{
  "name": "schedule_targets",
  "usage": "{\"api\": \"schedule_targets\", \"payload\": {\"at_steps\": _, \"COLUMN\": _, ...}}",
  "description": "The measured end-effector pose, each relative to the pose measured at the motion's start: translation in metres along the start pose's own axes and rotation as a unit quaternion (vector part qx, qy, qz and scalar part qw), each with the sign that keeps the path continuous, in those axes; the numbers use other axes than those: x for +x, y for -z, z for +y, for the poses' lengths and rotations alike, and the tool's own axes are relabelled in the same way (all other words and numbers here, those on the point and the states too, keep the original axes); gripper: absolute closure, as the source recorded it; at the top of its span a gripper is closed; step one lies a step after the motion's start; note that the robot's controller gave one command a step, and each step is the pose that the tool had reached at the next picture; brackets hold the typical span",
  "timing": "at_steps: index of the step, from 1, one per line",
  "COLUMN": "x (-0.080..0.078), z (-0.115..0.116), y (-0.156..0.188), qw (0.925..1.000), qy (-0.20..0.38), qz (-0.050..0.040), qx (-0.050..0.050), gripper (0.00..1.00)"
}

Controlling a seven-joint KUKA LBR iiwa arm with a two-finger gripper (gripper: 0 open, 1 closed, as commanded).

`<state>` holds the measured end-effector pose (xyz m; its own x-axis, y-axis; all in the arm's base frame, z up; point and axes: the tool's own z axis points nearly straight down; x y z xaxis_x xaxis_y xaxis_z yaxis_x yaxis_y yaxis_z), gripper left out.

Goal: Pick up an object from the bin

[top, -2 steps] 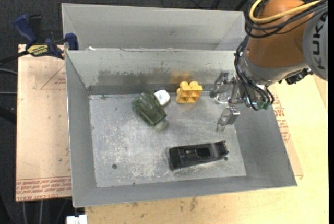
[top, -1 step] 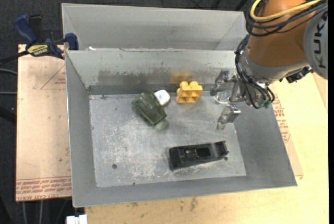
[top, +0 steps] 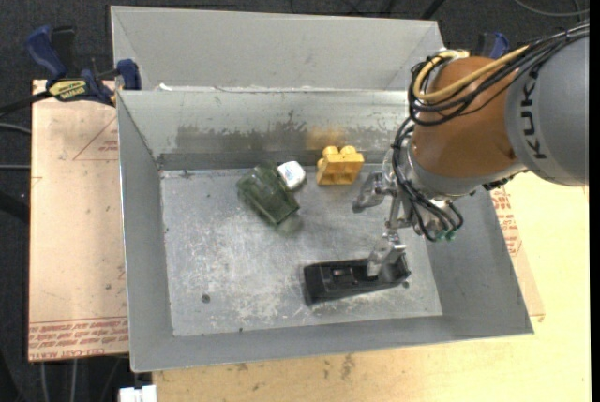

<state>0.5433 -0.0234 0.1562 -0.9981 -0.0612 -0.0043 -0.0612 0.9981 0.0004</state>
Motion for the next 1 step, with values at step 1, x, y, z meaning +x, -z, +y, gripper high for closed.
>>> {"api": "schedule_targets", "payload": {"at_steps": 1, "x": 0.0394, "z": 0.0213, "y": -0.0024, "qw": 0.9956, "qy": 0.094, "qz": 0.0057, "qx": -0.001, "gripper": 0.00}}
